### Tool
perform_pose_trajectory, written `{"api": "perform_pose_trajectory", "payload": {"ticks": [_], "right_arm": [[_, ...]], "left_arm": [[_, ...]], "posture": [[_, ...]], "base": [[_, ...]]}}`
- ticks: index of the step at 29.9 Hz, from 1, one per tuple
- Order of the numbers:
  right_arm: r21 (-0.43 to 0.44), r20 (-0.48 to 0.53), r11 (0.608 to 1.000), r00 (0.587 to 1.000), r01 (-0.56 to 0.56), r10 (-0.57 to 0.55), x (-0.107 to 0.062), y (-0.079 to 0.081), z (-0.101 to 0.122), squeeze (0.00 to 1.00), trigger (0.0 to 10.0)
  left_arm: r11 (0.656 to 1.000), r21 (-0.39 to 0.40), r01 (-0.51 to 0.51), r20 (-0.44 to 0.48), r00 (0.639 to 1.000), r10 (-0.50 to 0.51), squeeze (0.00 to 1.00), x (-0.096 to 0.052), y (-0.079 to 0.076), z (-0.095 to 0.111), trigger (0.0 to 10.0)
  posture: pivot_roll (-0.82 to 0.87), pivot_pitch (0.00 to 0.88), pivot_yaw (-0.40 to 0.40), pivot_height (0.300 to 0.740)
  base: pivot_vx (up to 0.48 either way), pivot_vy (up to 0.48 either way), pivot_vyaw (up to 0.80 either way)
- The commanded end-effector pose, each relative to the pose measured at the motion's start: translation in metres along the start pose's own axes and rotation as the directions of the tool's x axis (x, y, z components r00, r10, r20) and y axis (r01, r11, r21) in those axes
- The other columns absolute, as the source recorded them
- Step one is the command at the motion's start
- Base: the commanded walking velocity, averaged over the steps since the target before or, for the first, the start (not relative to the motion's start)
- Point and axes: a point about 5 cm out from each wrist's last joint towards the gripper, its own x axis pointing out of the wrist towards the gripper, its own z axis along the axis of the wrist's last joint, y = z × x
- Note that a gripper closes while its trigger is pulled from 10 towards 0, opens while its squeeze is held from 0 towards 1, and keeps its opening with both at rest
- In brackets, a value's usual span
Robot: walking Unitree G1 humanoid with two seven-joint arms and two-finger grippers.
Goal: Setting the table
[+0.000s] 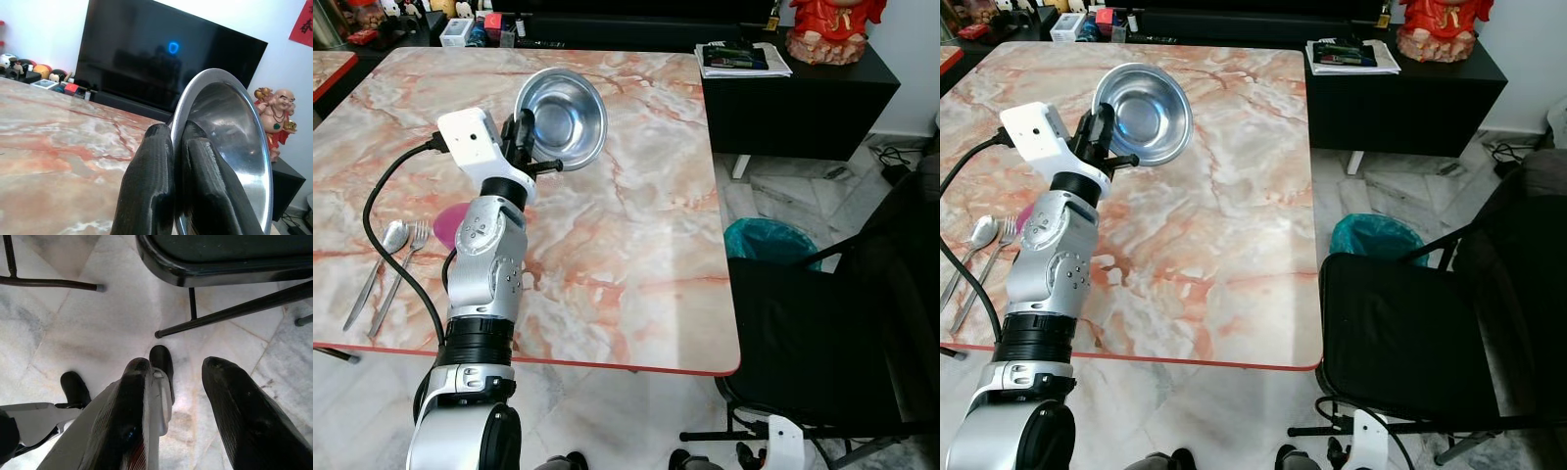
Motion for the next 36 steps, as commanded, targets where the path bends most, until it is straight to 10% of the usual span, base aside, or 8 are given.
{"api": "perform_pose_trajectory", "payload": {"ticks": [1, 36], "right_arm": [[0.015, -0.02, 1.0, 1.0, 0.009, -0.009, -0.001, -0.003, -0.005, 0.0, 10.0], [0.015, -0.015, 1.0, 1.0, 0.011, -0.011, -0.001, -0.002, -0.005, 0.0, 10.0]], "left_arm": [[1.0, 0.016, 0.009, 0.041, 0.999, -0.01, 0.0, -0.001, -0.001, 0.008, 10.0], [0.998, 0.057, 0.009, 0.095, 0.995, -0.014, 0.0, 0.003, -0.005, 0.024, 10.0]], "posture": [[-0.04, 0.143, -0.013, 0.74], [-0.04, 0.132, -0.006, 0.74]], "base": [[0.0, 0.277, 0.0], [0.0, 0.456, 0.0]]}}
